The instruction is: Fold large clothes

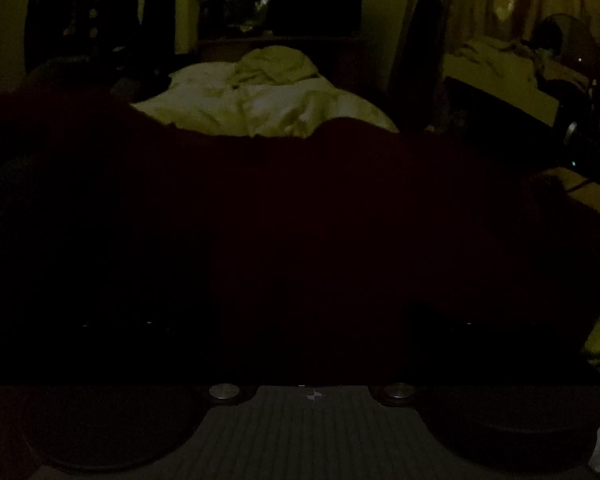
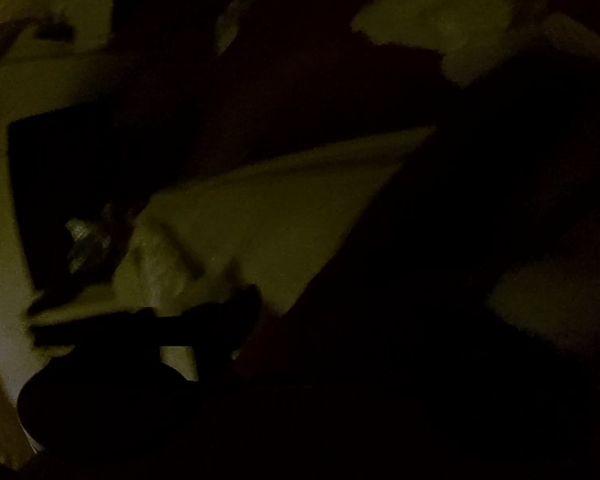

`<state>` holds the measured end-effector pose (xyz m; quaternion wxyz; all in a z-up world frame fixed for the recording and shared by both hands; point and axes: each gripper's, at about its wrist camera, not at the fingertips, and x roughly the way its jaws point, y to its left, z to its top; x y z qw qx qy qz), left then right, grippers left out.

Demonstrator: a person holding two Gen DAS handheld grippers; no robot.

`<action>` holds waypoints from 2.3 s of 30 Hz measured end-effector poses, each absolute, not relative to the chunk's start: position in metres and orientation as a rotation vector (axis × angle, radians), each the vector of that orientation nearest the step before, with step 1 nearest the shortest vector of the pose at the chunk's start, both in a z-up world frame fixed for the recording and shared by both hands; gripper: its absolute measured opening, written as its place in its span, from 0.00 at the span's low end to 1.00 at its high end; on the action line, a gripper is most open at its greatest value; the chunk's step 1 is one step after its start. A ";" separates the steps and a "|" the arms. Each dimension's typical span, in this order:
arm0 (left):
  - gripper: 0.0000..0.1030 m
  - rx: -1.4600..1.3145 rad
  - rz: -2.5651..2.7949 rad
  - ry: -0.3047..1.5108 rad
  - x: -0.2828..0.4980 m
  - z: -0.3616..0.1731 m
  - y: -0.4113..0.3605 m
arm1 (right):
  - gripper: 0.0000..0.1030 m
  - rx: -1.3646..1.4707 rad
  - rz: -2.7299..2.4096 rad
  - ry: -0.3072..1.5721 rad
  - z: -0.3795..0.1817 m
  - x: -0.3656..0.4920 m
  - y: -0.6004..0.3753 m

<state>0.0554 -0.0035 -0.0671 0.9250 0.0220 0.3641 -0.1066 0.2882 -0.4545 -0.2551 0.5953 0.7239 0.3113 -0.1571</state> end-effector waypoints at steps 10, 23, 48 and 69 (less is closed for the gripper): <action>1.00 0.062 -0.229 0.735 0.056 -0.070 0.000 | 0.12 1.581 -0.458 0.641 -0.262 0.281 -0.476; 1.00 0.027 -0.226 0.729 0.054 -0.068 0.000 | 0.12 0.559 0.014 0.302 -0.013 0.337 -0.333; 1.00 -0.107 -0.227 0.726 0.047 -0.058 0.013 | 0.91 -0.227 0.645 0.532 -0.069 0.299 -0.054; 1.00 -0.334 0.002 0.618 0.264 -0.015 0.061 | 0.56 1.107 0.490 0.740 -0.129 0.368 -0.270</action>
